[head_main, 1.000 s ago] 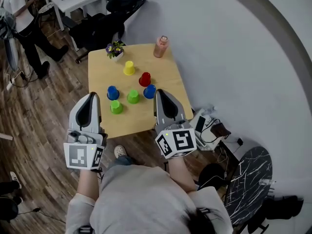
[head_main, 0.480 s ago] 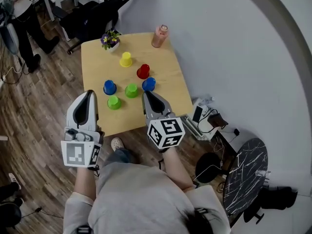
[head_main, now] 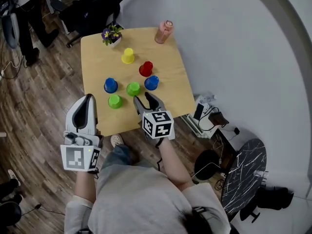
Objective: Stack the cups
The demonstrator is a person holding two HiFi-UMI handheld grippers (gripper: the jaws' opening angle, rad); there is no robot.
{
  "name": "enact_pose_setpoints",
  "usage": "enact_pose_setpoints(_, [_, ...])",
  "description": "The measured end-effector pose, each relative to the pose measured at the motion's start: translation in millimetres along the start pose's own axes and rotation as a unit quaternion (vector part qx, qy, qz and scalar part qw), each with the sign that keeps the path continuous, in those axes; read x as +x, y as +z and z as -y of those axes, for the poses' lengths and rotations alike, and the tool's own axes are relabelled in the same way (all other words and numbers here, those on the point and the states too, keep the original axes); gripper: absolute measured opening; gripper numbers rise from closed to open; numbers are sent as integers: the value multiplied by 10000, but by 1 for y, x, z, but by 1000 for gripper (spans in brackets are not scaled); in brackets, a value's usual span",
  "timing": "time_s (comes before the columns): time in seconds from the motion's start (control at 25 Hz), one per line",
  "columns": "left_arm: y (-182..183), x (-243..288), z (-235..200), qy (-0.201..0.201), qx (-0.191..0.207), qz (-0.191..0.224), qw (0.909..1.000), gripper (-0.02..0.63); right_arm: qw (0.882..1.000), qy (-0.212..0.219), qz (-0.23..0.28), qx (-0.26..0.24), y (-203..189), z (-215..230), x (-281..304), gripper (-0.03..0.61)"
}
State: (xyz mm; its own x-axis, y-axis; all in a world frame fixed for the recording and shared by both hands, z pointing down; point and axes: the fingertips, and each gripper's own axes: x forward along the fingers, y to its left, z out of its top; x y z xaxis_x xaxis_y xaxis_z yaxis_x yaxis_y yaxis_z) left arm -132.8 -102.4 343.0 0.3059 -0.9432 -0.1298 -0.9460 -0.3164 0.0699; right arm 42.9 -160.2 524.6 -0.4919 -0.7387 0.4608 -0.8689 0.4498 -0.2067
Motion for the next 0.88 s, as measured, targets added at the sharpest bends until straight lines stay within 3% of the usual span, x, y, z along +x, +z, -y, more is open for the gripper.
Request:
enact_pose_setpoints(0.44, [-18, 9, -40, 140, 90, -297, 9994, 58, 9963, -518, -677, -116, -45, 23, 72, 258])
enact_pose_setpoints(0.76, [-24, 6, -56, 259, 80, -411, 9988, 58, 9933, -711, -869, -282, -53, 34, 88, 250])
enact_pose_setpoints(0.88, [-27, 6, -55, 249, 67, -429, 9987, 58, 9936, -693, -811, -375, -51, 32, 83, 207])
